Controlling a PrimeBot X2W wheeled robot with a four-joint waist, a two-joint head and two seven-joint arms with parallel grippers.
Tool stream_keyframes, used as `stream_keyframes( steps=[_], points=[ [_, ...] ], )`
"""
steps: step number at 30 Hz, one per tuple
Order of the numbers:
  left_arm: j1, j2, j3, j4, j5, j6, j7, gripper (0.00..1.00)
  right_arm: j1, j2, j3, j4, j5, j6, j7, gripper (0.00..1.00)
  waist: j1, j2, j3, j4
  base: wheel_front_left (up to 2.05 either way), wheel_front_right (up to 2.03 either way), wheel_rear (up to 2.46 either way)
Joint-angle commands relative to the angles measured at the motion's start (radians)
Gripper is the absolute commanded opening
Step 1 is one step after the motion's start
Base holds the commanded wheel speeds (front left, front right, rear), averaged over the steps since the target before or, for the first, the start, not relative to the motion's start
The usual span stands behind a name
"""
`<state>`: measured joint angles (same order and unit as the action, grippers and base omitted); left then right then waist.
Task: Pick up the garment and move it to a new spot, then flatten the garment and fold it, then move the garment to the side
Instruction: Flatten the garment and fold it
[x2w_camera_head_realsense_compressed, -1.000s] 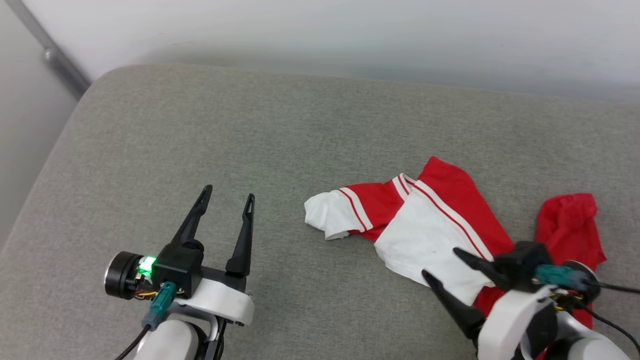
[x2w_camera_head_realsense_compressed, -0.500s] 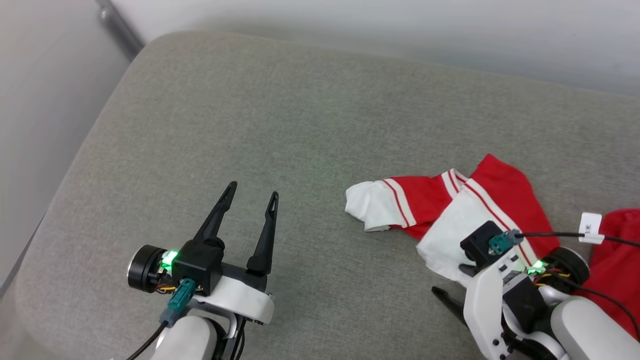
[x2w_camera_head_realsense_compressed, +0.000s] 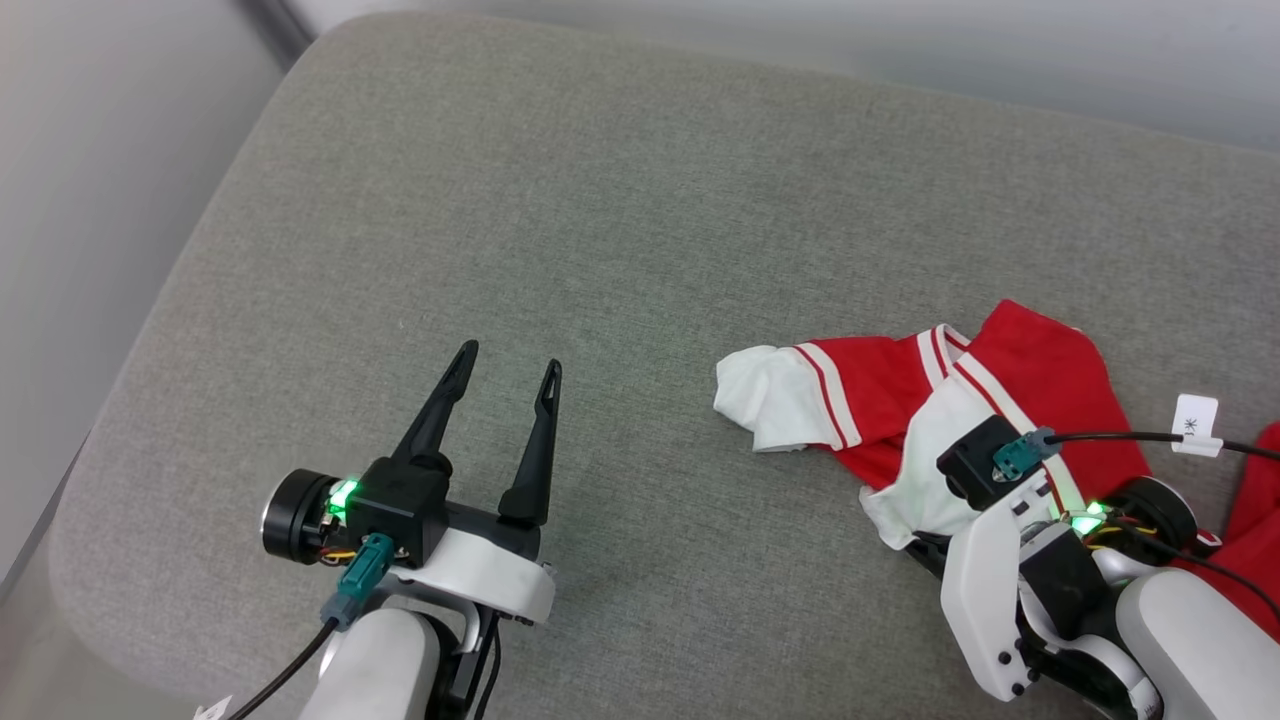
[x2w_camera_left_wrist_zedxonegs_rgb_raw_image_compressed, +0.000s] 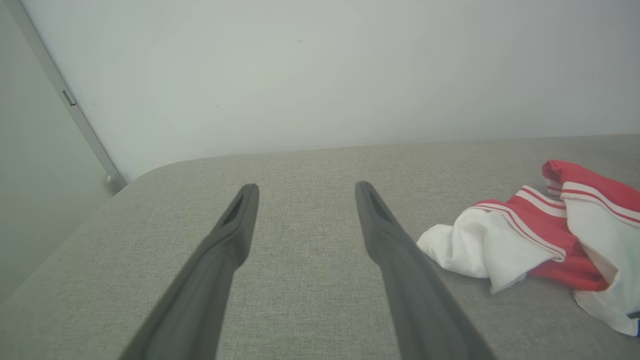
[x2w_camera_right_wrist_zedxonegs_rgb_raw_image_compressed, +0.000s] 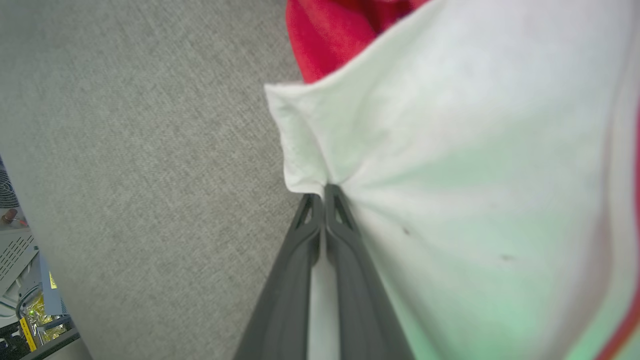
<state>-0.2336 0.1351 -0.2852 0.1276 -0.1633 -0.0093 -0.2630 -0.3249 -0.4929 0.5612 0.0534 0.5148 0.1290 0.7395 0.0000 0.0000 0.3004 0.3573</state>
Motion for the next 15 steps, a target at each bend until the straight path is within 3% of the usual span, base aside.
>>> stream_keyframes(
  steps=[1, 8, 15],
  points=[
    [-0.011, -0.005, 0.010, 0.004, 0.009, -0.007, -0.003, 1.00, 0.050, 0.006, 0.044, 0.049, 0.011, 0.003, 0.004, 0.00, 0.0000, 0.0000, -0.011, -0.012, 0.00, 0.00, 0.00],
    [0.019, 0.002, 0.044, 0.015, 0.027, -0.020, -0.003, 1.00, -0.004, 0.002, -0.019, -0.050, 0.044, 0.002, -0.092, 0.00, 0.0000, 0.0000, -0.070, -0.071, 0.00, 0.00, 0.00],
    [0.051, 0.011, 0.078, 0.005, 0.038, -0.023, -0.003, 1.00, -0.012, -0.018, -0.162, -0.185, 0.112, 0.002, -0.098, 0.00, 0.0000, 0.0000, -0.114, -0.139, 0.00, 0.00, 0.00]
  ],
)
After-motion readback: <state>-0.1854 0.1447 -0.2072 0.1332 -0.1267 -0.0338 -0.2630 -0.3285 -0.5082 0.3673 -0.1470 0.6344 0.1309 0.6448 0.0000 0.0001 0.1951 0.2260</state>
